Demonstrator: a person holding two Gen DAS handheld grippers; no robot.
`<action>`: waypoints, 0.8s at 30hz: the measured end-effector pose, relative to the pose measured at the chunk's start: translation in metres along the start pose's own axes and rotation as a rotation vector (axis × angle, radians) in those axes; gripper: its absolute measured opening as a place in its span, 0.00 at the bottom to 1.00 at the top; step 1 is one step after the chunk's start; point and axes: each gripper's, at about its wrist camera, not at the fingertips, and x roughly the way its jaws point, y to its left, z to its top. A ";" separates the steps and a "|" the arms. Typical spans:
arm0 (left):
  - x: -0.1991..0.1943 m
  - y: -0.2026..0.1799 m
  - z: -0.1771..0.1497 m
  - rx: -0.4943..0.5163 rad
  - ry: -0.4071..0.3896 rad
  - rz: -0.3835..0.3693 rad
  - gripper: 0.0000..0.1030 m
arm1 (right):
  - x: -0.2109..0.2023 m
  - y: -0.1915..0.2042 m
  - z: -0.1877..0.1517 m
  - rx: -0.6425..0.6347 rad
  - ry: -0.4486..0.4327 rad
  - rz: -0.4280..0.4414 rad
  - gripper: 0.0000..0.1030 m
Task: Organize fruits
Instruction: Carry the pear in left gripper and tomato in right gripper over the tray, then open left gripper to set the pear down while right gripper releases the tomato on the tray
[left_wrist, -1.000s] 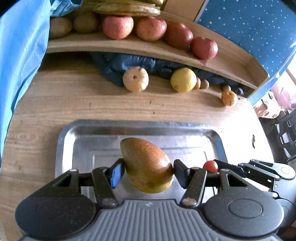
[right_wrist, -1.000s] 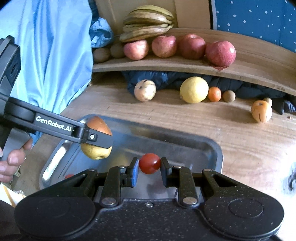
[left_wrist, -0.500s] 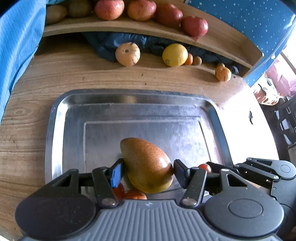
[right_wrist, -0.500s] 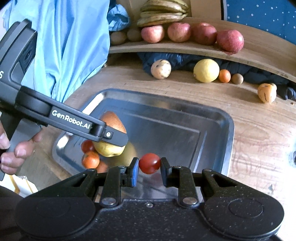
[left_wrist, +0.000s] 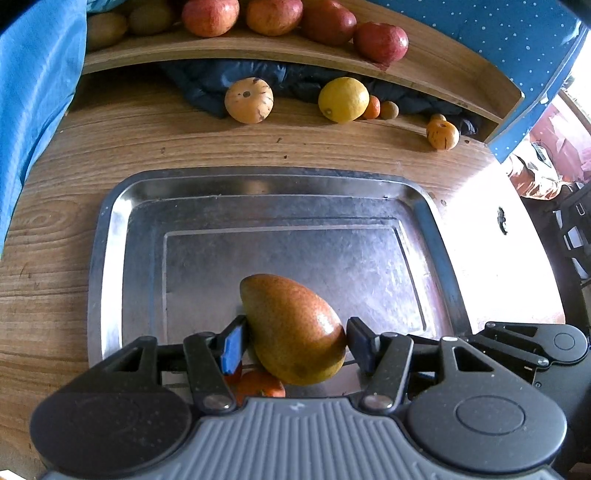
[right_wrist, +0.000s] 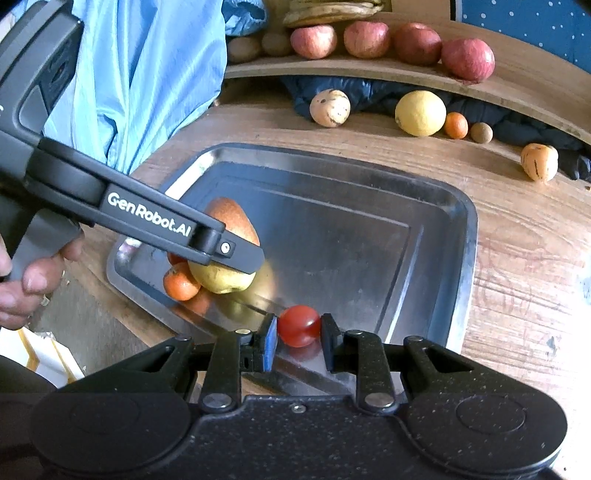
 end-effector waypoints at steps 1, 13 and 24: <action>0.000 0.000 0.000 -0.001 0.000 0.001 0.61 | 0.000 0.000 0.000 0.000 0.001 0.001 0.26; -0.015 -0.001 -0.002 0.010 -0.031 0.020 0.72 | -0.004 0.001 -0.004 0.010 -0.009 -0.009 0.32; -0.050 0.016 -0.014 0.042 -0.051 0.062 0.97 | -0.022 0.004 -0.003 0.026 -0.063 -0.029 0.71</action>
